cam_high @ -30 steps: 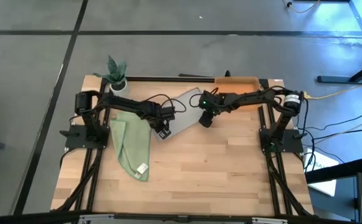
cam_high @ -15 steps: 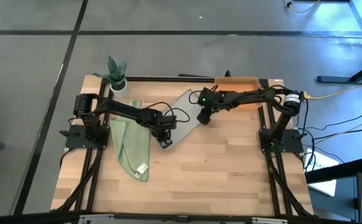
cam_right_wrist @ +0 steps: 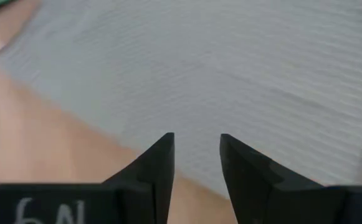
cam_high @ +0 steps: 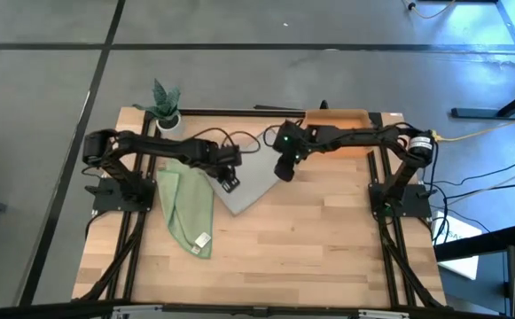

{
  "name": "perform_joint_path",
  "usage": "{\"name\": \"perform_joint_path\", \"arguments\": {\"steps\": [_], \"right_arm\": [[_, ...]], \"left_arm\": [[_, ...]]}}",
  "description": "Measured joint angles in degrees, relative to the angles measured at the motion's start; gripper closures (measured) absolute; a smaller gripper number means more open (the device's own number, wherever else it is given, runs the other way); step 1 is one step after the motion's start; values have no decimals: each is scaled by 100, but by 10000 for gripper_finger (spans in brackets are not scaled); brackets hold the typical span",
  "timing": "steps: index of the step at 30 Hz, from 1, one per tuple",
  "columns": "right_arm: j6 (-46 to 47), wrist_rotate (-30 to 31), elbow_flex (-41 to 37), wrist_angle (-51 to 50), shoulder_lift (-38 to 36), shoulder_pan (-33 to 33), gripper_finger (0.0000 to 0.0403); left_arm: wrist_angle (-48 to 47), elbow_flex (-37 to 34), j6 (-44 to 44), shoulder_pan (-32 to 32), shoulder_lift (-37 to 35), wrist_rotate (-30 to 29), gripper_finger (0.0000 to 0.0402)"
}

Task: Roll microfiber towels into tight, uniform cylinder then place into a basket
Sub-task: Roll the gray microfiber towel

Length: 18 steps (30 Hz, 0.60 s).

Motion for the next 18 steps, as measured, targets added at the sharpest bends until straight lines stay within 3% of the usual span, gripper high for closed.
{"name": "perform_joint_path", "arguments": {"steps": [6,18], "right_arm": [[-192,-44,-3,226,75,337,273],[-137,5,-9,318,725,515,273]], "left_arm": [[-163,-122,11,352,114,-45,322],[54,-704,149,398,146,216,322]]}}
